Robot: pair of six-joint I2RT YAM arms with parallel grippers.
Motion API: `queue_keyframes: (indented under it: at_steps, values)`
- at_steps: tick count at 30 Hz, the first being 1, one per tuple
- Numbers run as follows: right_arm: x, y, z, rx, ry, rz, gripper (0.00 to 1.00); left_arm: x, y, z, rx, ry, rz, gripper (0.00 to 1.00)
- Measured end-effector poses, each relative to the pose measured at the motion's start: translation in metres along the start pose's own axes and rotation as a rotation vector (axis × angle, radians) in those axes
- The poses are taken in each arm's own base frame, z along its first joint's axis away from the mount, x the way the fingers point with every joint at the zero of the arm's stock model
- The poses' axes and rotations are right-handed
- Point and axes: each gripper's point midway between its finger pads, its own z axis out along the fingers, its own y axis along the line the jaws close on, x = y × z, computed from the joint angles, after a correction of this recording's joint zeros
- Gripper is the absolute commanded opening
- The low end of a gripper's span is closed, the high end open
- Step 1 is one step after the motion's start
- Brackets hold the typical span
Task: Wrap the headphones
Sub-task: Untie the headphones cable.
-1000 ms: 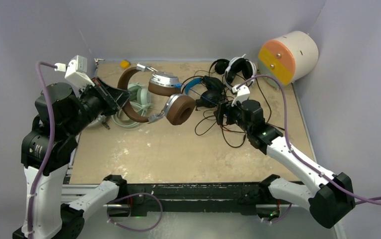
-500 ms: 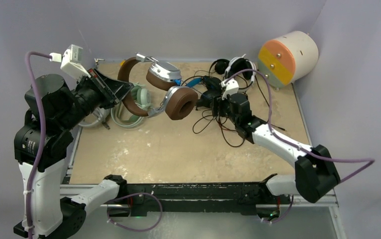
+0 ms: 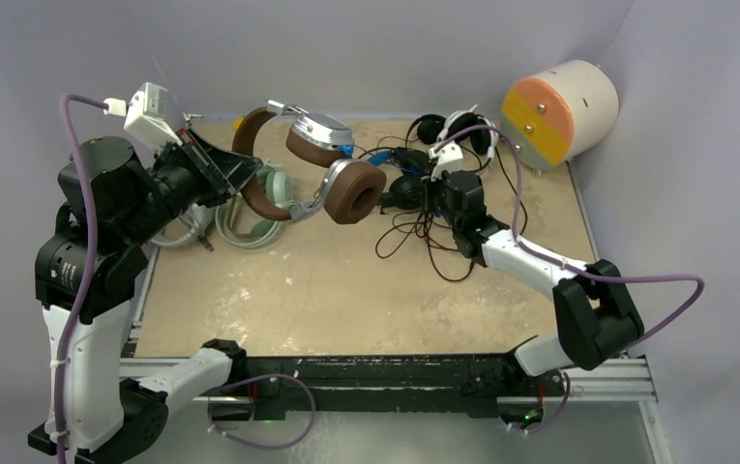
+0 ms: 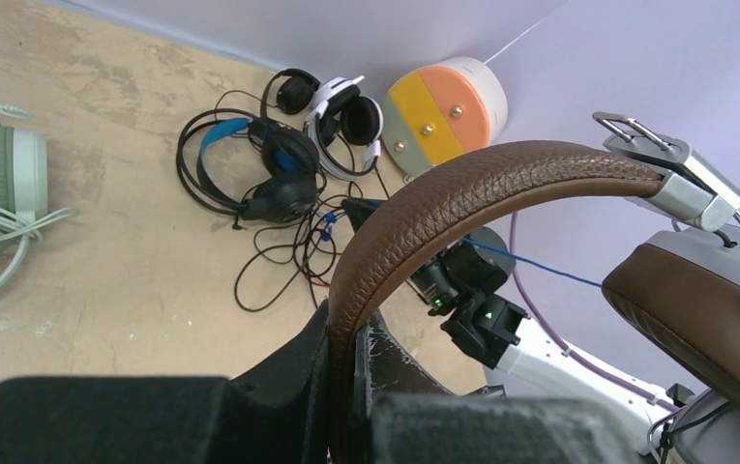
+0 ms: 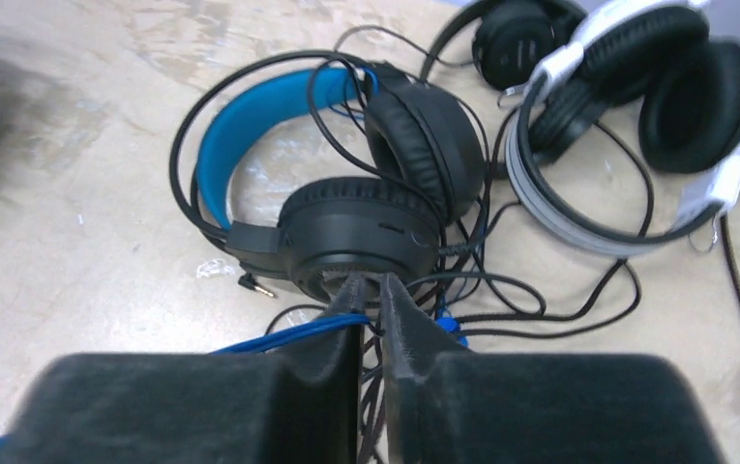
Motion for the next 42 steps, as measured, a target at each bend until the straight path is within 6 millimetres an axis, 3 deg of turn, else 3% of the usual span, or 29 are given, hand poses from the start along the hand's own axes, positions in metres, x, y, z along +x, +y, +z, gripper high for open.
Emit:
queue_keyframes:
  at_steps: [5, 8, 11, 13, 18, 22, 25, 30, 34, 38, 42]
  values:
    - [-0.026, 0.007, -0.011, -0.058, -0.063, -0.030, 0.00, 0.004, 0.006, 0.004, -0.019, 0.008, -0.003, 0.00]
    - [-0.059, 0.005, -0.025, -0.059, -0.124, -0.036, 0.00, 0.006, 0.012, 0.006, -0.036, 0.004, -0.004, 0.00]
    - [-0.118, 0.002, -0.047, -0.057, -0.211, -0.033, 0.00, 0.010, 0.020, 0.009, -0.056, 0.003, -0.005, 0.00]
    - [-0.171, 0.000, -0.066, -0.057, -0.292, -0.027, 0.00, 0.014, 0.026, 0.011, -0.071, 0.006, -0.006, 0.00]
    - [-0.290, -0.005, -0.139, -0.078, -0.502, -0.005, 0.00, 0.026, 0.040, 0.020, -0.102, 0.026, -0.010, 0.00]
    - [-0.352, -0.008, -0.196, -0.112, -0.624, 0.003, 0.00, 0.031, 0.047, 0.026, -0.120, 0.037, -0.012, 0.00]
    - [-0.379, -0.007, -0.228, -0.144, -0.677, -0.001, 0.00, 0.033, 0.050, 0.029, -0.128, 0.043, -0.013, 0.00]
    - [-0.396, 0.001, -0.251, -0.211, -0.677, -0.003, 0.00, 0.034, 0.052, 0.032, -0.128, 0.043, -0.013, 0.00]
    - [-0.378, 0.010, -0.249, -0.264, -0.598, 0.024, 0.00, 0.037, 0.055, 0.035, -0.134, 0.045, -0.014, 0.00]
    - [-0.322, 0.016, -0.224, -0.281, -0.444, 0.063, 0.00, 0.035, 0.060, 0.037, -0.157, 0.030, -0.011, 0.00]
    - [-0.235, 0.023, -0.182, -0.274, -0.223, 0.112, 0.00, 0.028, 0.065, 0.032, -0.189, -0.014, -0.002, 0.00]
